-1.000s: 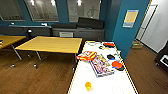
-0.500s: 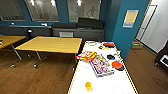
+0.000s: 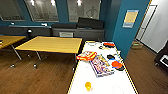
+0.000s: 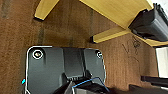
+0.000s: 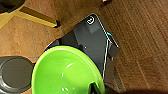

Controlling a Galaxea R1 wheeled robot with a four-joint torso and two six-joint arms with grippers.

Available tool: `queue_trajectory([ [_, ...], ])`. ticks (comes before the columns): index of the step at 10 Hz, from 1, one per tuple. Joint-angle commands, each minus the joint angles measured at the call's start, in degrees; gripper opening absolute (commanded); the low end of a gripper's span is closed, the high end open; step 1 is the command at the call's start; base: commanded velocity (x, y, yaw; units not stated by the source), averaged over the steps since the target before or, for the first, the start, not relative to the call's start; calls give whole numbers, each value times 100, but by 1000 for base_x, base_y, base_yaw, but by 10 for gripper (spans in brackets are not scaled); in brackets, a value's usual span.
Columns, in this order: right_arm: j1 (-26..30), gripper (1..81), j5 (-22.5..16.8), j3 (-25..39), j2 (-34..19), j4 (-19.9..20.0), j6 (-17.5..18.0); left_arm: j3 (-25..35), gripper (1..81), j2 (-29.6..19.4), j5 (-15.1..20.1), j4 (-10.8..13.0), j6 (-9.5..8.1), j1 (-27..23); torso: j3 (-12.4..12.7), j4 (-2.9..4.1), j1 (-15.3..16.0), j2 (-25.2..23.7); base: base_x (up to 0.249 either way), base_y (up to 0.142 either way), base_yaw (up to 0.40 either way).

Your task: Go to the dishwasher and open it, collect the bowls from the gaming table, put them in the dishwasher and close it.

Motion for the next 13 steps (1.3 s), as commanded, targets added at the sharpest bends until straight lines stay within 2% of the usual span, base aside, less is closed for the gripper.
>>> queue_trajectory([
  [1,29,10,-207,-245,-68,-74,130,1232,811,-1122,271,-372,-94,-869,0,0,0,0,0,0,0],
  [3,99,10,-207,-228,-7,-91,130,1672,811,-1562,393,-804,-137,-1371,0,0,0,0,0,0,0],
  [4,195,10,-216,-236,28,-90,130,1848,811,-1747,630,-935,-138,-1686,0,0,0,0,0,0,0],
  [7,318,10,-225,-210,99,-126,130,2112,811,-1985,1202,-1059,-146,-2663,0,0,0,0,0,0,0],
  [8,336,10,-233,-201,107,-100,130,2086,811,-1959,1533,-1338,-190,-2996,0,0,0,0,0,0,0],
  [9,372,10,-260,-201,116,-91,130,2051,811,-1932,1730,-1516,-199,-3278,0,0,2,0,0,0,0],
  [10,415,10,-268,-193,116,-82,139,1929,811,-1810,2052,-1848,-199,-3646,0,0,2,0,0,0,0],
  [12,494,10,-304,-192,107,-82,253,1629,811,-1554,2635,-2070,-269,-4279,0,0,2,0,0,0,0],
  [13,521,10,-321,-184,90,-91,297,1297,811,-1257,3002,-2079,-470,-4596,0,0,2,0,0,0,0],
])
